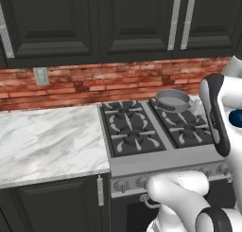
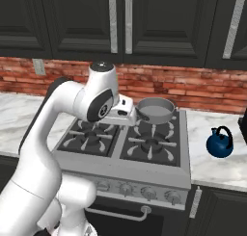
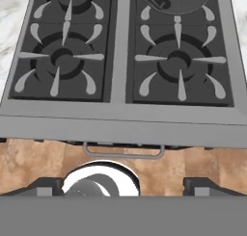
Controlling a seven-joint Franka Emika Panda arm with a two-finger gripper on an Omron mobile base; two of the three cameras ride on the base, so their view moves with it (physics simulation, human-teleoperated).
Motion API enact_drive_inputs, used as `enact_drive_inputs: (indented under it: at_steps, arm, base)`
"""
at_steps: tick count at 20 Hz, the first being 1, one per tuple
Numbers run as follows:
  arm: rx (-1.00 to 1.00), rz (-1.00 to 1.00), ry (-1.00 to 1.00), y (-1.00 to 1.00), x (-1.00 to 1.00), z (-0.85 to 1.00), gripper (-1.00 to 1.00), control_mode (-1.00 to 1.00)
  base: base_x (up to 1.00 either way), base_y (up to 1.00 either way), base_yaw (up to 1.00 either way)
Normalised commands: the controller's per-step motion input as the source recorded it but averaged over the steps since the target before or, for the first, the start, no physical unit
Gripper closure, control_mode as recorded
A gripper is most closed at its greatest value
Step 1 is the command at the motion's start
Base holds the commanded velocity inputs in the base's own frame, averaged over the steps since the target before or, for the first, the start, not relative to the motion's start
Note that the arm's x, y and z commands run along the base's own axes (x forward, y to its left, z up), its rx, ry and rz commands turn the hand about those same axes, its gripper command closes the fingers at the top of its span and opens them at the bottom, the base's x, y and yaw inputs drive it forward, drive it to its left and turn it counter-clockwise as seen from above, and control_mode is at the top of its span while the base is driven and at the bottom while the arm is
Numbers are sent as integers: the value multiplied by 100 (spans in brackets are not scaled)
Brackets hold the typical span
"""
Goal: Pick the kettle from the counter and place it on a stove burner. Then turn the burner on.
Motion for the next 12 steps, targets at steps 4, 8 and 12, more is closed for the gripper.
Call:
enact_drive_inputs:
  at_steps: [4, 8, 12]
  arm:
    - [0, 0, 0, -83, -16, -13, -100, -100]
    - [0, 0, 0, -80, -16, -18, -100, -100]
    - [0, 0, 0, -89, -25, -19, -100, -100]
  base:
    - [0, 0, 0]
    - [0, 0, 0]
    - [0, 0, 0]
